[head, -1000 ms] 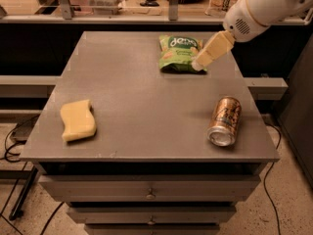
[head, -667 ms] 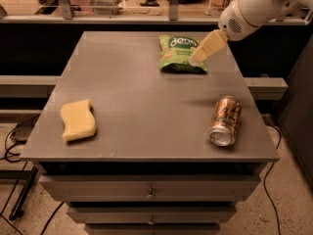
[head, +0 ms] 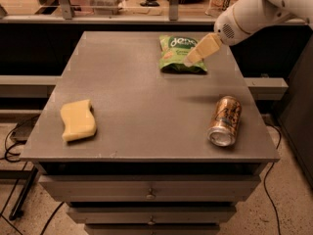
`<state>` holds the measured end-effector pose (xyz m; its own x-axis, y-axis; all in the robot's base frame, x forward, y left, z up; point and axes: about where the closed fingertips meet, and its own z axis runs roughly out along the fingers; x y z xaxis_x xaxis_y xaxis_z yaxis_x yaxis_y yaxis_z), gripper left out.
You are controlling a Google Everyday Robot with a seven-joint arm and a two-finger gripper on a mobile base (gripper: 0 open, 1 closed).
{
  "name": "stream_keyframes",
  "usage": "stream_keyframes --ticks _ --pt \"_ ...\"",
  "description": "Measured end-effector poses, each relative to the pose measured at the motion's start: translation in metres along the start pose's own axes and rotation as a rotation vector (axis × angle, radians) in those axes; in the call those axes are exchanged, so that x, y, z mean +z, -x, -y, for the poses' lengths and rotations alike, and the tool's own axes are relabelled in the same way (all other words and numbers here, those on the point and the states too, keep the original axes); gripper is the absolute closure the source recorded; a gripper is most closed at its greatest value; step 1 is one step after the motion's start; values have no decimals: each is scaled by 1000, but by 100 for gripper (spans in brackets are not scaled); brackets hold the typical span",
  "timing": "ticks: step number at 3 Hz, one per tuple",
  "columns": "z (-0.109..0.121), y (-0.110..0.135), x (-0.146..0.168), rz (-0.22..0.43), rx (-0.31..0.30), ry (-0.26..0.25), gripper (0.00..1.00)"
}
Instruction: Move green rice chip bag near sponge
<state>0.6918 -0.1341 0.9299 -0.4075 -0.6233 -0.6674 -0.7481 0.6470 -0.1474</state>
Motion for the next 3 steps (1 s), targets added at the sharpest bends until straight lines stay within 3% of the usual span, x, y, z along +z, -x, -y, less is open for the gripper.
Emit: stream_keyframes --ticks 1,3 --pt "11 7 34 65 66 -10 0" --pt "30 17 103 137 139 29 0"
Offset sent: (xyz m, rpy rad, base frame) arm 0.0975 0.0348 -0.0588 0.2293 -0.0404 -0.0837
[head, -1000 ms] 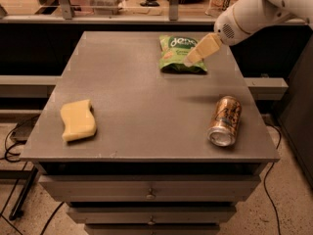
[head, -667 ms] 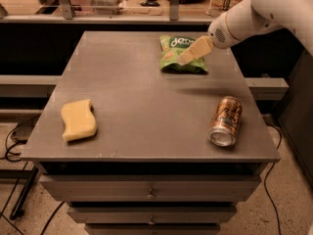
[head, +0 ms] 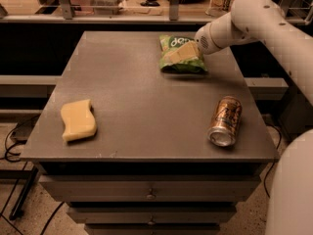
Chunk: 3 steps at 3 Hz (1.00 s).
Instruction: Move green rice chip bag near sponge
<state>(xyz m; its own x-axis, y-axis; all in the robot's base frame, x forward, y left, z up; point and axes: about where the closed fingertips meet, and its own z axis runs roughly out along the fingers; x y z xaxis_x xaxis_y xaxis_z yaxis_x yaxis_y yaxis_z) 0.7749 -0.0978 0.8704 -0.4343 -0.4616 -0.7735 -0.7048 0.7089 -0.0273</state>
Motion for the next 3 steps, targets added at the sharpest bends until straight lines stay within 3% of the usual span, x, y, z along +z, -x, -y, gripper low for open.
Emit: stream_keyframes --ticks 1,2,3 --pt "6 -9 27 -9 42 26 16" --pt "7 -5 29 0 52 19 48" --pt "3 13 14 30 27 6 71"
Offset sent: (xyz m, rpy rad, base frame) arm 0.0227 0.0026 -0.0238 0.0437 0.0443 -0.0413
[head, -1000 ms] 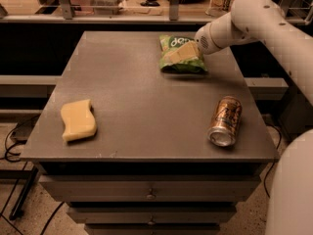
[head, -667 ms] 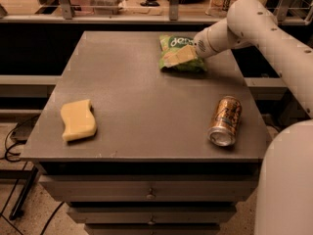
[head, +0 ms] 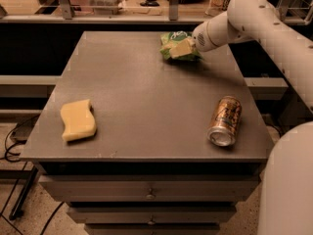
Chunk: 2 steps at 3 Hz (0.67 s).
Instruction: Move green rice chip bag near sponge
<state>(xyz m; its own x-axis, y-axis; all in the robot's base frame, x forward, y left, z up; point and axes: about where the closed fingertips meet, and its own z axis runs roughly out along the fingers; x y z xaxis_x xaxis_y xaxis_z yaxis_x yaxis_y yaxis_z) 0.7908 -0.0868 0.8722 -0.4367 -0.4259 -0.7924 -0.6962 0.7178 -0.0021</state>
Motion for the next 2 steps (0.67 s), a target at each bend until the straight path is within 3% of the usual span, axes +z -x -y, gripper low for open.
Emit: stream_keyframes --ticks 1,2 --pt "-18 35 -23 46 -79 13 95" --pt "-44 70 -50 85 -174 38 100"
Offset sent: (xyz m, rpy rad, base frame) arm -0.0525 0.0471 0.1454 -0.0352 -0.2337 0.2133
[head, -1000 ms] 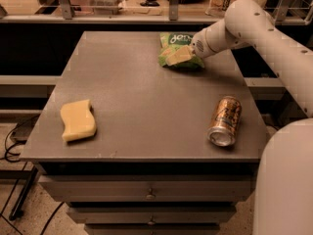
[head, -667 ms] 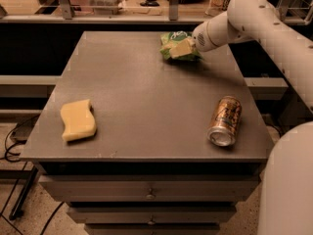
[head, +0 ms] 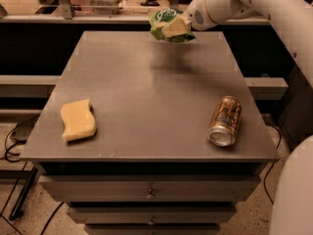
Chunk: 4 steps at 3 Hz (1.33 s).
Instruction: Move green rice chip bag near sponge
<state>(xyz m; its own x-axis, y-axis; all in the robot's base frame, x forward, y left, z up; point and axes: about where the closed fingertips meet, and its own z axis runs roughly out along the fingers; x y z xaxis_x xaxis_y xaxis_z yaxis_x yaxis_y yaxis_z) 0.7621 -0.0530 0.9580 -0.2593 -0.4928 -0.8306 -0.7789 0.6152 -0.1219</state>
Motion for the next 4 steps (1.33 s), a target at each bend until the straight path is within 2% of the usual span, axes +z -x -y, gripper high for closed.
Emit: stream_keyframes --ticks 1,2,3,4 --pt "-1 -1 2 -5 0 5 100" --pt "-39 2 6 -25 -83 86 100" --pt "-106 0 8 -48 -198 231 100" --pt "-164 -12 10 -67 -261 361 100"
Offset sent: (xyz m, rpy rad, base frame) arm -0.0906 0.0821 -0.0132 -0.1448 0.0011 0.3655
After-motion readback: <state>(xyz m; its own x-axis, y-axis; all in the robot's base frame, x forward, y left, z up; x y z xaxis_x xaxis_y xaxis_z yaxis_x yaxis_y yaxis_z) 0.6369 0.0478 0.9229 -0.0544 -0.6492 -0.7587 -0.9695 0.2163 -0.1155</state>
